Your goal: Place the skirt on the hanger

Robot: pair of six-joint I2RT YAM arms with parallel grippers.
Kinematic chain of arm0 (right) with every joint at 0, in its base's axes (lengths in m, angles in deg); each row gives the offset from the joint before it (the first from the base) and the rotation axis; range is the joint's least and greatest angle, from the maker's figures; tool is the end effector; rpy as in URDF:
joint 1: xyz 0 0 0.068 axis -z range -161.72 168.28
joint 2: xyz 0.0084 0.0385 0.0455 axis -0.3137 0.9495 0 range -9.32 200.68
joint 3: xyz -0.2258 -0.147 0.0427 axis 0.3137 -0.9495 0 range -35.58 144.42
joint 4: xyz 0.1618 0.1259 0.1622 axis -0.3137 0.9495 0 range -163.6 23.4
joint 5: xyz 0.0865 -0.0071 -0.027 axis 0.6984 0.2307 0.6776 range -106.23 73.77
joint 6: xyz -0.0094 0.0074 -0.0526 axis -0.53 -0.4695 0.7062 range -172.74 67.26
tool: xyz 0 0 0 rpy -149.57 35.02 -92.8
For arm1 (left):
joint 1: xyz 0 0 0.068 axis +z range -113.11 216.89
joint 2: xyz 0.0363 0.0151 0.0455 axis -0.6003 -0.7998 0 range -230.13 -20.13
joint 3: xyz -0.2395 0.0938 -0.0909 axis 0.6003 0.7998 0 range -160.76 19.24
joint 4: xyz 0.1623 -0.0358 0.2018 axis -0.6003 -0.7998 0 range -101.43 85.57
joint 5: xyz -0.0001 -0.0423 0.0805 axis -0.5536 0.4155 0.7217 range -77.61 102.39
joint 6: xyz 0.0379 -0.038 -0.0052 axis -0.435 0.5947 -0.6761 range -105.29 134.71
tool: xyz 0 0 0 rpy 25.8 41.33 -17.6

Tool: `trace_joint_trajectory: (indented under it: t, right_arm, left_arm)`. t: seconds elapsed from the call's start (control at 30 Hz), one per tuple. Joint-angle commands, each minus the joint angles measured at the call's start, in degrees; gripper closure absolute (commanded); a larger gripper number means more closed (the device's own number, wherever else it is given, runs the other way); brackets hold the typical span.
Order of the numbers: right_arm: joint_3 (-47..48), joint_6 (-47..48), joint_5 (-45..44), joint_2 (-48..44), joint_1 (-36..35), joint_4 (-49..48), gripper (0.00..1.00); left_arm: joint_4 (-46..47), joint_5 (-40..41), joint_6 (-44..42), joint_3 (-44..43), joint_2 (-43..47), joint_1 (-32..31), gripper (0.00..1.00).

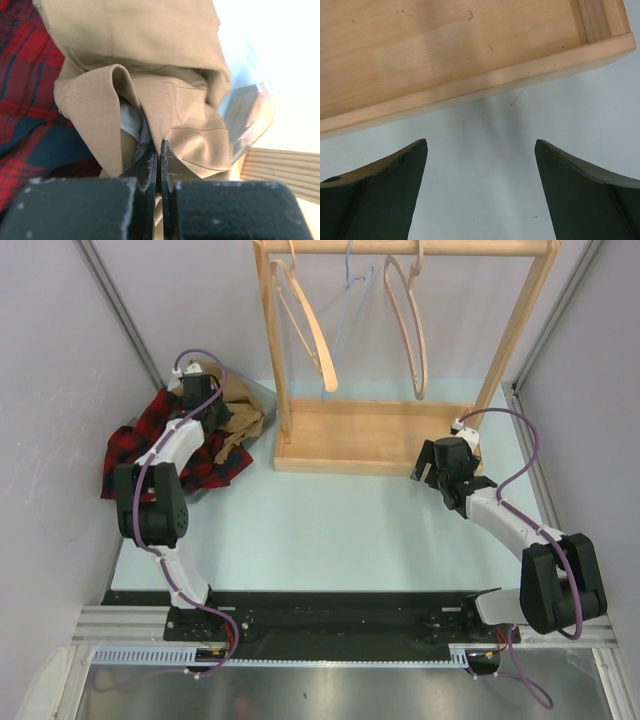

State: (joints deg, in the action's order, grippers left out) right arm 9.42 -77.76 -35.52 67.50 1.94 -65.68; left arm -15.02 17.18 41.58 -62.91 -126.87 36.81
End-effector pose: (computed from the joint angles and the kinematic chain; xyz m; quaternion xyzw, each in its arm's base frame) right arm 0.2742 0.0682 0.2235 0.1385 0.8846 0.0059 0.4452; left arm 0.4332 0.0024 0.2560 -0.2242 0.8584 -0.0710 0.4559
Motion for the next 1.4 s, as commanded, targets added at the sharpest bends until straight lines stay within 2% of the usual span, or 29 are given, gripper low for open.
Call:
trace_joint_trajectory:
  t: [0.0,0.37,0.7,0.93,1.17,1.23,1.37]
  right_arm:
    - [3.6,-0.1,-2.2,0.0,-0.9,1.1,0.07]
    - [6.4,0.4,-2.2,-4.7,-2.4,4.7,0.07]
    - [7.1,-0.2,-1.0,-15.0,-3.5,8.9,0.07]
    - [7.6,-0.7,-0.2,-19.4,-3.8,10.8,0.06]
    - [9.2,-0.4,-0.3,-19.8,-3.9,12.4,0.06]
    - [10.0,-0.1,-0.7,-19.6,-3.8,12.8,0.06]
    - [10.7,0.0,-0.8,-19.0,-3.9,13.3,0.05]
  left_arm:
    - [0.0,-2.3,-0.9,-5.2,1.7,-0.1,1.00]
    - [-4.6,-6.3,-0.9,-5.0,22.7,-0.1,1.00]
    - [-9.5,-10.0,-2.3,-5.6,39.3,-1.7,1.00]
    - [-14.7,-12.9,-3.8,-16.1,39.9,-1.9,0.99]
    - [-18.5,-14.6,-4.0,-27.3,40.6,-2.3,1.00]
    - [-18.7,-16.5,-3.8,-31.4,40.4,-2.3,1.00]
    - [-18.2,-21.6,-1.7,-33.4,40.2,-2.3,1.00]
